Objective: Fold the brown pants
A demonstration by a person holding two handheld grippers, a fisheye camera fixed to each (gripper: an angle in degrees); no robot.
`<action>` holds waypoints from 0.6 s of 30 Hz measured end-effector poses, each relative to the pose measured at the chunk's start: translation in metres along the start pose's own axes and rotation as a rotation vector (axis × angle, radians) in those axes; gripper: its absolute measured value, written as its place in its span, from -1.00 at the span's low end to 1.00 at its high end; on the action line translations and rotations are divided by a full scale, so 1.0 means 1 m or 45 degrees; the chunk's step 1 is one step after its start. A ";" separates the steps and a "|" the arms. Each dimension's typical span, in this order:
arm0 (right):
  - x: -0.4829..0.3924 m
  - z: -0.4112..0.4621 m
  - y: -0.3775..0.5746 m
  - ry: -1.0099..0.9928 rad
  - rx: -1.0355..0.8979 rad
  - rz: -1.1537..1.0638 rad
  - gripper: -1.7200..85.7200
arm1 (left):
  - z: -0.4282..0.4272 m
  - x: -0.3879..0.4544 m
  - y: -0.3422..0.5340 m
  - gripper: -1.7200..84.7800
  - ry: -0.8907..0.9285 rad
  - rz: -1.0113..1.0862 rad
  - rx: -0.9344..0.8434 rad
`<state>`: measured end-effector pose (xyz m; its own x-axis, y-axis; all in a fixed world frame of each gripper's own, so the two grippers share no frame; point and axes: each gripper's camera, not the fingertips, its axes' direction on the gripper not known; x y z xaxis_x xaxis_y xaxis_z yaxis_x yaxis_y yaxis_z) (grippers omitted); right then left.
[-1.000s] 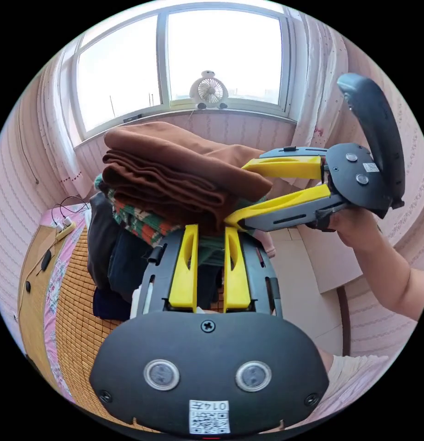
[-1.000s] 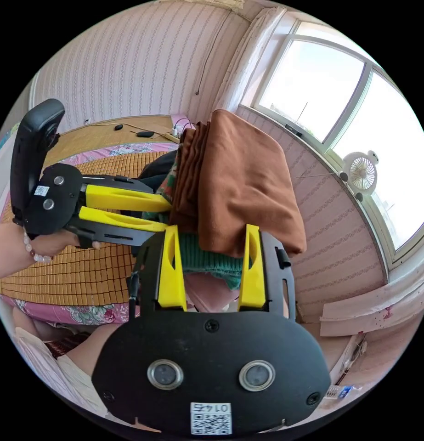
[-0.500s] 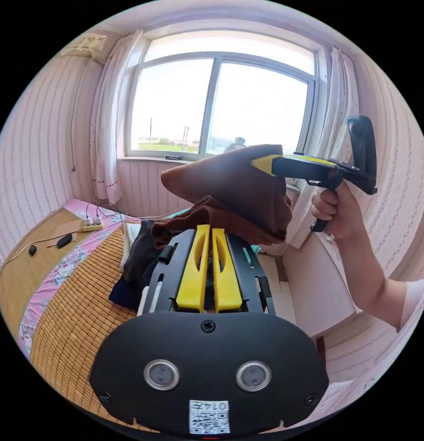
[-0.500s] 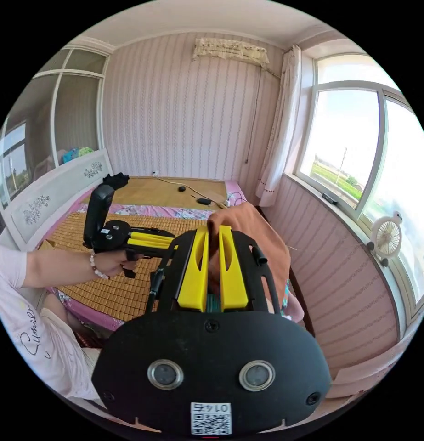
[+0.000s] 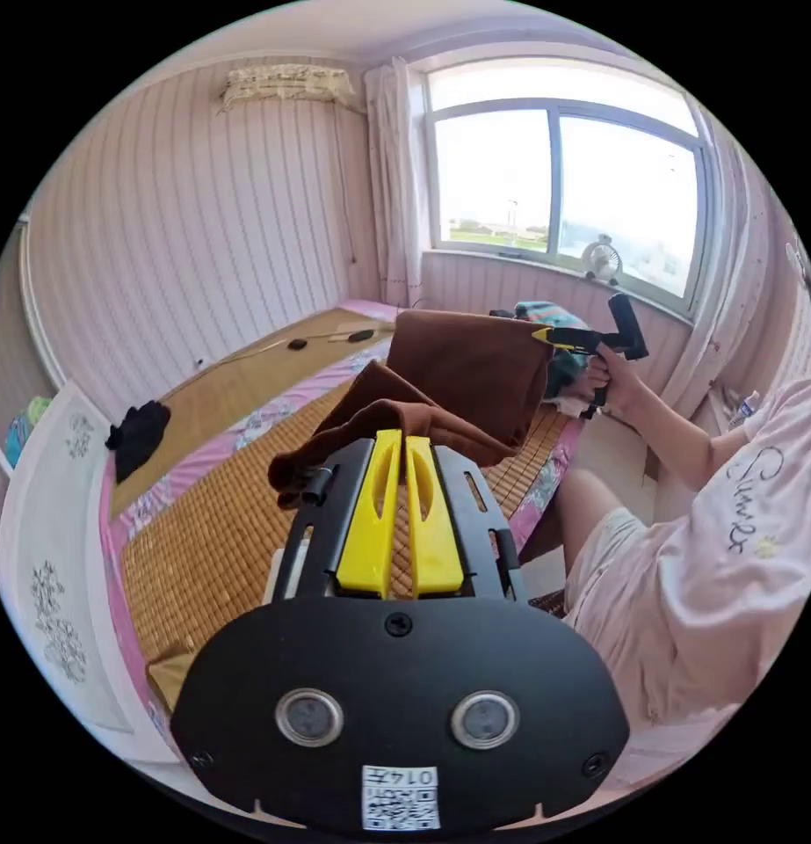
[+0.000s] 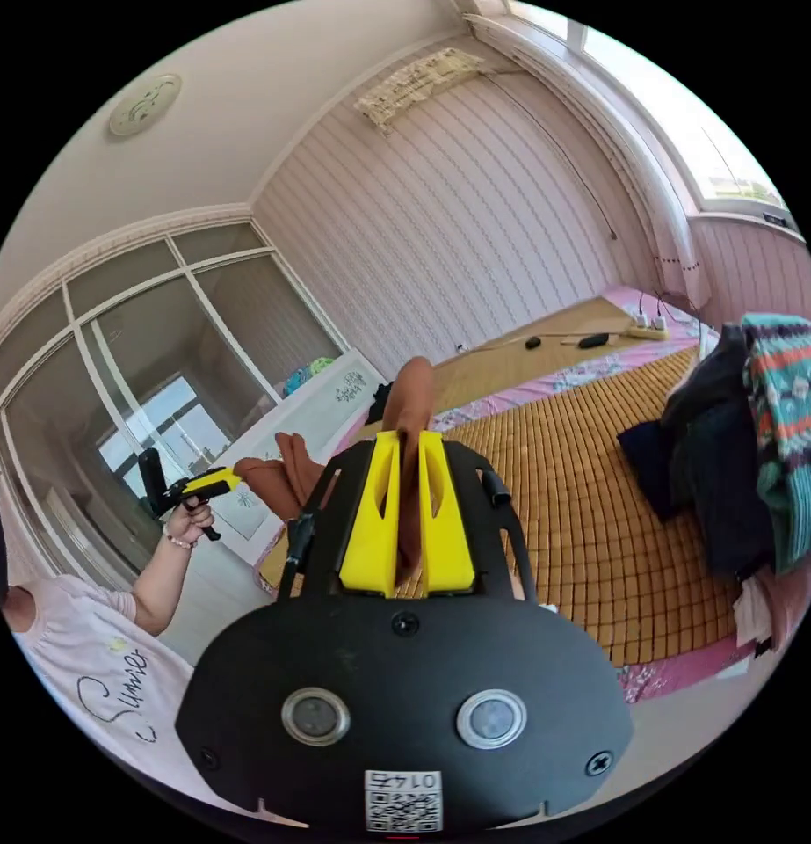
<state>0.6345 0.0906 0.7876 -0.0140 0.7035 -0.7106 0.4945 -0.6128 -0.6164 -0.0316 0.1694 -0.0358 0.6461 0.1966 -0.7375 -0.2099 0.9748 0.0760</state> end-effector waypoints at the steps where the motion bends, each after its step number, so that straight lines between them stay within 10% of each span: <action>1: 0.006 0.017 0.014 0.040 -0.066 0.034 -0.90 | 0.000 -0.014 0.042 -0.98 -0.048 -0.103 -0.097; 7: 0.022 0.176 0.111 0.371 -0.861 0.051 -0.88 | 0.051 -0.081 0.252 -0.98 0.030 -1.014 -0.469; 18: -0.223 0.336 0.096 0.065 -0.962 -0.985 -0.68 | -0.038 -0.126 0.289 -0.98 -0.005 -1.081 -0.281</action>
<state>0.3936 -0.2460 0.7725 -0.5252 0.8288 -0.1929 0.7749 0.3721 -0.5109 -0.2013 0.4225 0.0534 0.6509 -0.5851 -0.4837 0.2061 0.7495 -0.6291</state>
